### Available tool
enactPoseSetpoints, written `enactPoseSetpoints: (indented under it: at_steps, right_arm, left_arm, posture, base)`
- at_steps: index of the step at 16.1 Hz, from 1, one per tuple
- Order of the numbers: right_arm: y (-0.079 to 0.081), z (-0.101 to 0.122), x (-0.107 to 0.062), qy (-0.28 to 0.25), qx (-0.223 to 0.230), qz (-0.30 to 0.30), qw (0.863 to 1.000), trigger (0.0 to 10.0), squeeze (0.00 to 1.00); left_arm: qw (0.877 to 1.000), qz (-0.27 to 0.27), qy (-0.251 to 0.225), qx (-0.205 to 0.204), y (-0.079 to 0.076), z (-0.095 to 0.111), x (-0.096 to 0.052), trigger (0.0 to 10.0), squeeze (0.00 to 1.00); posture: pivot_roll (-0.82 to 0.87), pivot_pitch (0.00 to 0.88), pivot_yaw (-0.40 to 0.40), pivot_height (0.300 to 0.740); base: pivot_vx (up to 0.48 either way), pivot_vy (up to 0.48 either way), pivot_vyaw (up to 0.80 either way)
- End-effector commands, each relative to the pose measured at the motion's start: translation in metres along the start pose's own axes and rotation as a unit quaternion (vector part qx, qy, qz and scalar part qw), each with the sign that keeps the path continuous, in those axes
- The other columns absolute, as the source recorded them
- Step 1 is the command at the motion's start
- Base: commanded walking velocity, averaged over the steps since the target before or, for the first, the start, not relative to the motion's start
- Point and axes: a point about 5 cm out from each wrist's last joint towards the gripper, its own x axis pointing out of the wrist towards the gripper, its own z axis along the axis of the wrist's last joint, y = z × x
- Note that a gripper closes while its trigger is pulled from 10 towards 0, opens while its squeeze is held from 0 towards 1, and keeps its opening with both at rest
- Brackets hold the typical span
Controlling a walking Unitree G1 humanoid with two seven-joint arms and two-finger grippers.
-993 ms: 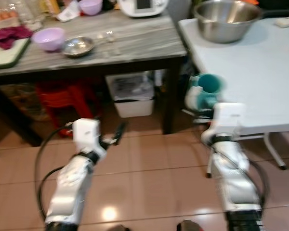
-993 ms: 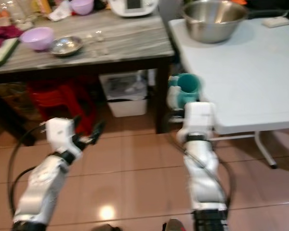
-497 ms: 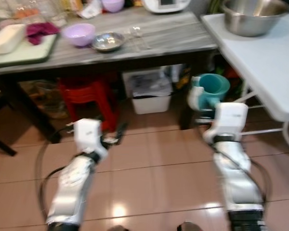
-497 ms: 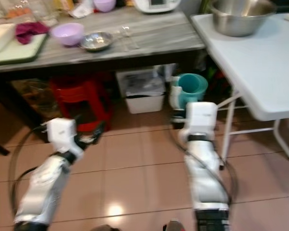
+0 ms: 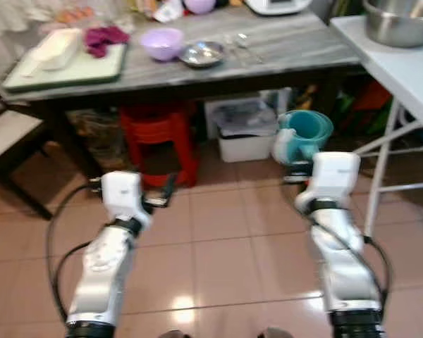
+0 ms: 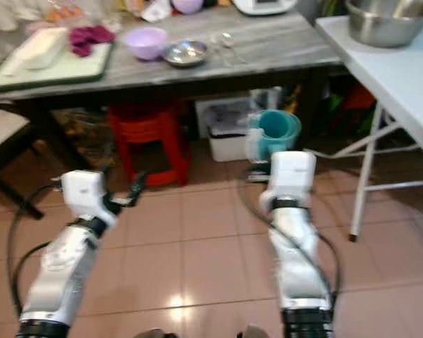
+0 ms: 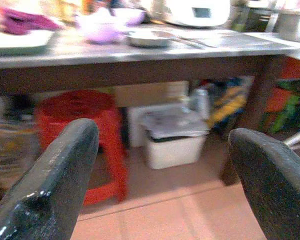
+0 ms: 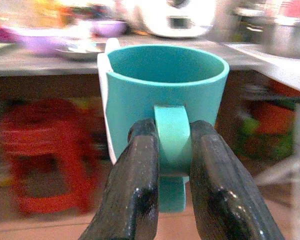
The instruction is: Setting the table
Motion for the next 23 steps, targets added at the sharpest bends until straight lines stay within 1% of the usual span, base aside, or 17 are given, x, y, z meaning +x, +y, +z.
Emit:
enactPoseSetpoints:
  at_steps: [1, 5, 16, 19, 23]
  right_arm:
    - [-0.007, 0.009, 0.001, -0.021, 0.001, -0.009, 1.0, 10.0, 0.0]
    - [-0.008, 0.009, 0.0, -0.025, -0.007, -0.009, 1.0, 10.0, 0.0]
    - [-0.006, 0.011, 0.001, -0.026, -0.001, -0.004, 1.0, 10.0, 0.0]
    - [-0.008, 0.01, 0.001, -0.021, 0.02, -0.009, 1.0, 10.0, 0.0]
    - [-0.007, 0.01, 0.001, -0.021, 0.019, -0.007, 1.0, 10.0, 0.0]
  left_arm:
    - [1.0, -0.011, 0.008, -0.004, -0.004, -0.003, -0.001, 10.0, 0.0]
    - [1.0, -0.018, 0.006, -0.014, -0.003, -0.003, -0.004, 10.0, 0.0]
    - [0.999, -0.032, 0.004, -0.025, -0.009, -0.004, -0.003, 10.0, 0.0]
    - [0.999, -0.039, 0.005, -0.029, -0.012, -0.005, -0.003, 10.0, 0.0]
    - [0.999, -0.043, 0.006, -0.03, -0.014, -0.006, -0.002, 10.0, 0.0]
  posture:
    - [-0.11, 0.133, 0.091, 0.74]
    - [-0.12, 0.135, 0.091, 0.74]
    - [-0.12, 0.13, 0.086, 0.74]
    - [-0.12, 0.127, 0.088, 0.74]
    - [-0.12, 0.125, 0.09, 0.74]
  base:
    - [0.0, 0.0, 0.0]
    - [0.194, 0.0, 0.0]
    - [0.366, 0.0, 0.45]
    - [0.385, 0.0, 0.0]
    - [0.385, 0.0, -0.7]
